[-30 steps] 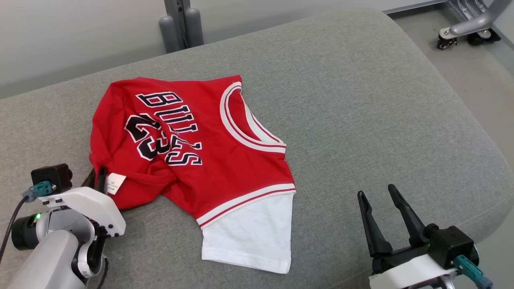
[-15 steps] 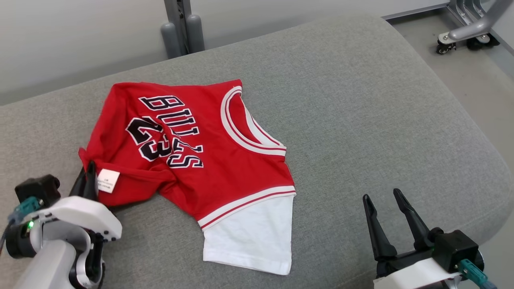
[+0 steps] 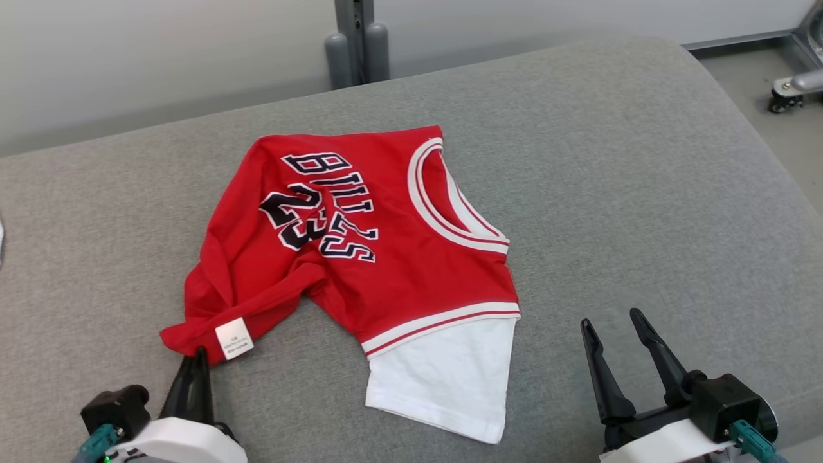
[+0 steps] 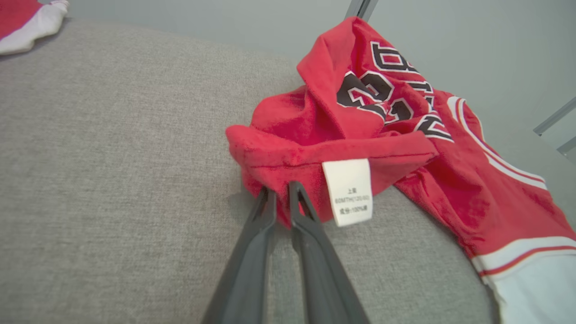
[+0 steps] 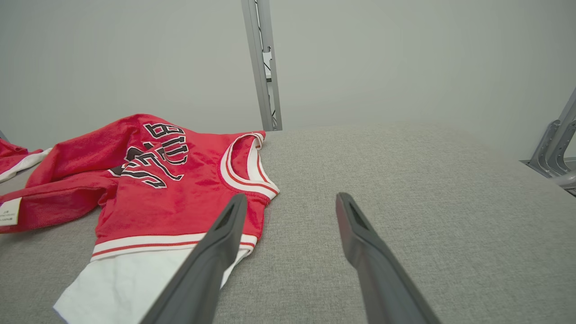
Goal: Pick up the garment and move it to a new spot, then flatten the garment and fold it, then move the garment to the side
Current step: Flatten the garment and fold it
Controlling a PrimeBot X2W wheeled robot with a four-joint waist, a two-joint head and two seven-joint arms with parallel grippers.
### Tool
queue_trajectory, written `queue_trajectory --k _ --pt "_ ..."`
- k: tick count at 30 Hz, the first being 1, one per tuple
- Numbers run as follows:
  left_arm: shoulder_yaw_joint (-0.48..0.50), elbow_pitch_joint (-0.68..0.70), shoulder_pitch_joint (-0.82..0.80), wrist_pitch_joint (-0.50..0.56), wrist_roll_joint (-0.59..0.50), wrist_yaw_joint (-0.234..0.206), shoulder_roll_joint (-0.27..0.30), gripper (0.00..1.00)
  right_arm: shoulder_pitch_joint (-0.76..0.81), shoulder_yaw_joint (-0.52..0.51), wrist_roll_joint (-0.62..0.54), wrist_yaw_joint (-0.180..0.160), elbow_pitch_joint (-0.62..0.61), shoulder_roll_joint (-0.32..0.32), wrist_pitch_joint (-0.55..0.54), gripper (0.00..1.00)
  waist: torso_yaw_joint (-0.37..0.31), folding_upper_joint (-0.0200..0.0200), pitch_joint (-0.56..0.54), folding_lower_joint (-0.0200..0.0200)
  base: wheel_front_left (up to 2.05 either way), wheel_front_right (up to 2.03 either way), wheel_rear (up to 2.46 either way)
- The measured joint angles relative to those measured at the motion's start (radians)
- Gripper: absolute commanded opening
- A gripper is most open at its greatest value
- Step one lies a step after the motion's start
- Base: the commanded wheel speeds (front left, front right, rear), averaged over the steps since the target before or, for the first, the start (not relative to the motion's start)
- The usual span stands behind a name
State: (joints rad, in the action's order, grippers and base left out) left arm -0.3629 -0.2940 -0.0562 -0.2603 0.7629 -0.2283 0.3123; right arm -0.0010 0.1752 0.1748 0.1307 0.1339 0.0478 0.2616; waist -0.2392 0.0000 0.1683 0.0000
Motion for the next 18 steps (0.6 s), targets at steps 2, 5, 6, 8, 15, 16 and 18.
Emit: queue_trajectory --k 2,5,6,8,15,16,18 --pt "0.01 -0.002 0.012 -0.001 -0.016 0.018 -0.024 0.15 0.0 -0.002 -0.005 0.0 0.002 0.0 0.0 1.0 0.015 0.0 -0.003 0.0 0.0 0.0 0.0" --pt "0.018 -0.003 0.035 -0.001 -0.032 0.038 -0.057 0.16 0.0 0.001 -0.009 0.0 0.007 0.0 0.0 1.0 0.033 0.0 -0.012 0.0 0.0 0.0 0.0" --pt "0.02 -0.006 0.046 -0.001 -0.037 0.045 -0.065 0.18 0.0 0.002 -0.009 0.0 0.008 0.0 0.0 1.0 0.037 0.0 -0.014 0.0 0.0 0.0 0.0" --pt "0.019 -0.018 0.064 -0.001 -0.044 0.058 -0.076 0.19 0.001 0.003 -0.009 0.0 0.011 0.0 0.0 1.0 0.043 0.0 -0.021 0.0 0.0 0.0 0.0" --pt "0.018 -0.028 0.144 -0.001 -0.021 0.088 -0.1 1.0 0.01 0.007 -0.01 0.0 0.014 0.0 0.0 1.0 0.045 0.0 -0.044 0.0 0.0 0.0 0.0" --pt "0.041 -0.011 0.153 -0.001 -0.017 0.087 -0.1 1.0 0.012 0.005 -0.009 0.0 0.014 0.0 0.0 1.0 0.045 0.0 -0.048 0.0001 0.0 0.0 0.0" --pt "0.101 0.041 0.162 -0.002 -0.015 0.083 -0.102 1.0 0.016 -0.001 -0.009 0.0 0.012 0.0 0.0 1.0 0.044 0.0 -0.056 0.0 0.0 0.0 0.0"
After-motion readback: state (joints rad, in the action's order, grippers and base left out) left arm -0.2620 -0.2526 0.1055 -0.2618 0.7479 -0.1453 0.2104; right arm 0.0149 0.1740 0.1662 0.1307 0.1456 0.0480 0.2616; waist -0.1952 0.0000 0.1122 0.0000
